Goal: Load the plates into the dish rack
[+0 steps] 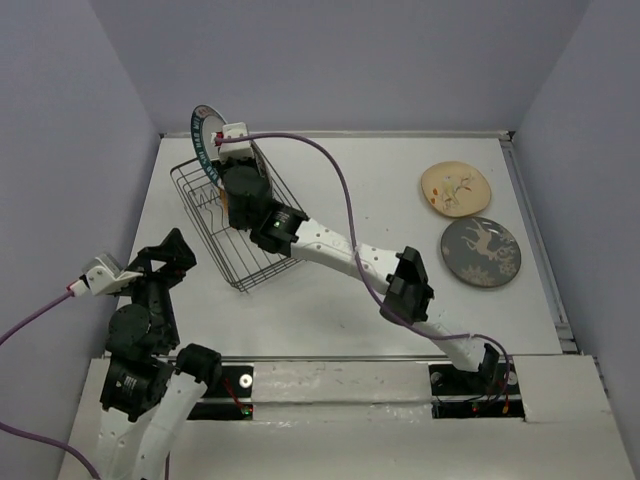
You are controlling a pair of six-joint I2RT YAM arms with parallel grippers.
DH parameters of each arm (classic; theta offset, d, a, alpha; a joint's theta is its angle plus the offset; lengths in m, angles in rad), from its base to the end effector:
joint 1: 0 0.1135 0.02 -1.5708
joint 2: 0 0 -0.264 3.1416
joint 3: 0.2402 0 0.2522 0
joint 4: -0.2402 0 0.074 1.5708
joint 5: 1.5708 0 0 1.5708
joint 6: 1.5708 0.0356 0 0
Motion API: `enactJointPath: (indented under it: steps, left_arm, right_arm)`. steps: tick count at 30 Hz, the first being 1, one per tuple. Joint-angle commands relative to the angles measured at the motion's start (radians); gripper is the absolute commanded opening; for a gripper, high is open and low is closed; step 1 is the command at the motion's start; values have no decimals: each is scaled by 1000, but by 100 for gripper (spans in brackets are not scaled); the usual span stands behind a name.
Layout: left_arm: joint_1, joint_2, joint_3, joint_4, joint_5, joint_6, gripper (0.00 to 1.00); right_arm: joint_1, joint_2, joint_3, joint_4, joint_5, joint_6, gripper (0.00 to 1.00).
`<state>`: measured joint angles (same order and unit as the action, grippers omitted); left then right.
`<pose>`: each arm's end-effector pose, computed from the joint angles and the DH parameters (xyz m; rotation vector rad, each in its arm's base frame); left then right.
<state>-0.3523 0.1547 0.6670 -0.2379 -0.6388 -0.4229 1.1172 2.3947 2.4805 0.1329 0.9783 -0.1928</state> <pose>0.0467 0.0054 0.3543 -0.5859 1.2223 -0.2396 0.2651 0.4763 0.3940 -0.1002 1.4466 0.0960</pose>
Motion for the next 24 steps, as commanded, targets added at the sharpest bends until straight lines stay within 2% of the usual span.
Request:
enactJointPath:
  steps: [1,5,9,24]
  left_arm:
    - [-14,-18,23,19,-58,-14,99]
    - [-14,-24,22,20,-59,-14,99]
    - [-14,-30,22,22,-61,-14,99]
    - [-16,-21,19,34,-39,-11,99]
  right_arm:
    - [-2,-28,43,80,30,-17,7]
    - [-2,36,52,80,13,-2,7]
    - [-2,142,149,82,28,-39,7]
    - [-2,235,92,126,49,-57,7]
